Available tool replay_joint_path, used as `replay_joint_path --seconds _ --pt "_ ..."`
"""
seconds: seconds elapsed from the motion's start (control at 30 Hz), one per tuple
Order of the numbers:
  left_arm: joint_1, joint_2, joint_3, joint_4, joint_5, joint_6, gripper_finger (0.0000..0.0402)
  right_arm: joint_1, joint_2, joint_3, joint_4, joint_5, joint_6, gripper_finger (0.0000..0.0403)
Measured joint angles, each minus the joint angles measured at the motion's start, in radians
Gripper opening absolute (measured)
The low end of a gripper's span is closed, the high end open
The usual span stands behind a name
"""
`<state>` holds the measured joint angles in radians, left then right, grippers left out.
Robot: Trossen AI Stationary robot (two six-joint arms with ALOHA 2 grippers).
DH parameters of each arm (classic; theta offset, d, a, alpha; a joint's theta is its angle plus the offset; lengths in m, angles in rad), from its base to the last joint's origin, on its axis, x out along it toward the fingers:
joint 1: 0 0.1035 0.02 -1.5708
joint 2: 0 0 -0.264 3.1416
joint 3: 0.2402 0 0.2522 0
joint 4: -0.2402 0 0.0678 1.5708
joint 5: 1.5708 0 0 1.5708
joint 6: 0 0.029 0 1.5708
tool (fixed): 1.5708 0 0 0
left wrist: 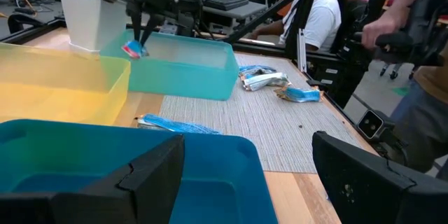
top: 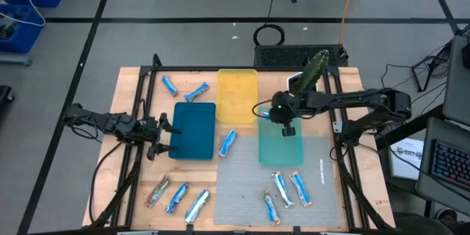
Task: Pick and place Granola Bars by type
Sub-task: Put the red granola bar into the green bin, then put the yellow granola bar into the yellow bin
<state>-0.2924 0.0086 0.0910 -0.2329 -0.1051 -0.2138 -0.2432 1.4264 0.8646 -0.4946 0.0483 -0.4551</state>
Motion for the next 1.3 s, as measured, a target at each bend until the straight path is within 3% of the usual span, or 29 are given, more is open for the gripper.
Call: replay_joint_path --seconds 0.57,0.73,1.3 --pt "0.0 0.0 0.0 0.0 0.0 0.0 0.031 0.0 0.115 0.0 -0.032 0.009 -0.036 0.0" --pt "0.0 0.0 0.0 0.0 0.0 -0.001 0.031 0.0 0.115 0.0 -0.025 0.106 -0.042 0.0009" --pt "0.0 0.0 0.0 0.0 0.0 0.0 0.031 0.0 0.115 0.0 -0.025 0.133 -0.057 0.017"
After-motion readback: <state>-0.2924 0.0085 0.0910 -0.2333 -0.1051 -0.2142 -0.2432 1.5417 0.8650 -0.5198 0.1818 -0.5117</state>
